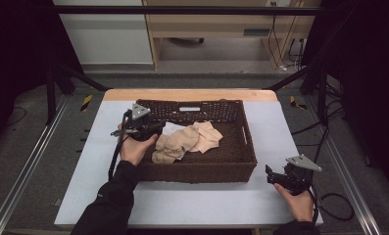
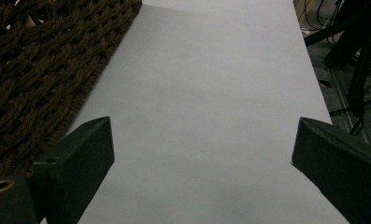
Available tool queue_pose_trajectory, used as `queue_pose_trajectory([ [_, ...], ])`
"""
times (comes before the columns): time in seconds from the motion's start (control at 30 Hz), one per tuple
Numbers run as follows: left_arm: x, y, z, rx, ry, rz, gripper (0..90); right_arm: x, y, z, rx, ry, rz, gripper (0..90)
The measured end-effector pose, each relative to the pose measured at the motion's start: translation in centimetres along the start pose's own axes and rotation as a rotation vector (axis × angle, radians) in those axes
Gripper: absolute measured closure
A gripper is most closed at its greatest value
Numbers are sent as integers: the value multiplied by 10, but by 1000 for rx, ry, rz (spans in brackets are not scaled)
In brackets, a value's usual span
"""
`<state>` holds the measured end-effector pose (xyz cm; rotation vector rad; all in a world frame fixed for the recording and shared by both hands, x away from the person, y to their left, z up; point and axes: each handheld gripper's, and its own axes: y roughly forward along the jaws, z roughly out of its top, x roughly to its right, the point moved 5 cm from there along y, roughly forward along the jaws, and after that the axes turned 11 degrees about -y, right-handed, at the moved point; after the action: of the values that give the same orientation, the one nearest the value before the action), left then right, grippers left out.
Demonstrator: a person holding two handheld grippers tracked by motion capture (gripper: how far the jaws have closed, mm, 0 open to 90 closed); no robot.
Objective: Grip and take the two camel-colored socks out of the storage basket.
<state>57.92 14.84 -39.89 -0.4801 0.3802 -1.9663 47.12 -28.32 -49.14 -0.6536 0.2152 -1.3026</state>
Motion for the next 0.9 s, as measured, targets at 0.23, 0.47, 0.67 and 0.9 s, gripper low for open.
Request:
queue_pose_trajectory([
  [0.23, -6, 15, -17, -76, 7, 25, 460, 0, 0, 0, -1, 0, -1, 61],
  [0.47, -8, 19, -25, -106, 11, 48, 476, -1, 1, 0, -6, -1, 2, 61],
  [0.67, -8, 25, -33, -177, 33, 69, 509, -1, 1, 0, -6, -3, 2, 61],
  [0.9, -6, 30, -40, -235, 47, 83, 521, -1, 1, 0, -7, -3, 2, 61],
])
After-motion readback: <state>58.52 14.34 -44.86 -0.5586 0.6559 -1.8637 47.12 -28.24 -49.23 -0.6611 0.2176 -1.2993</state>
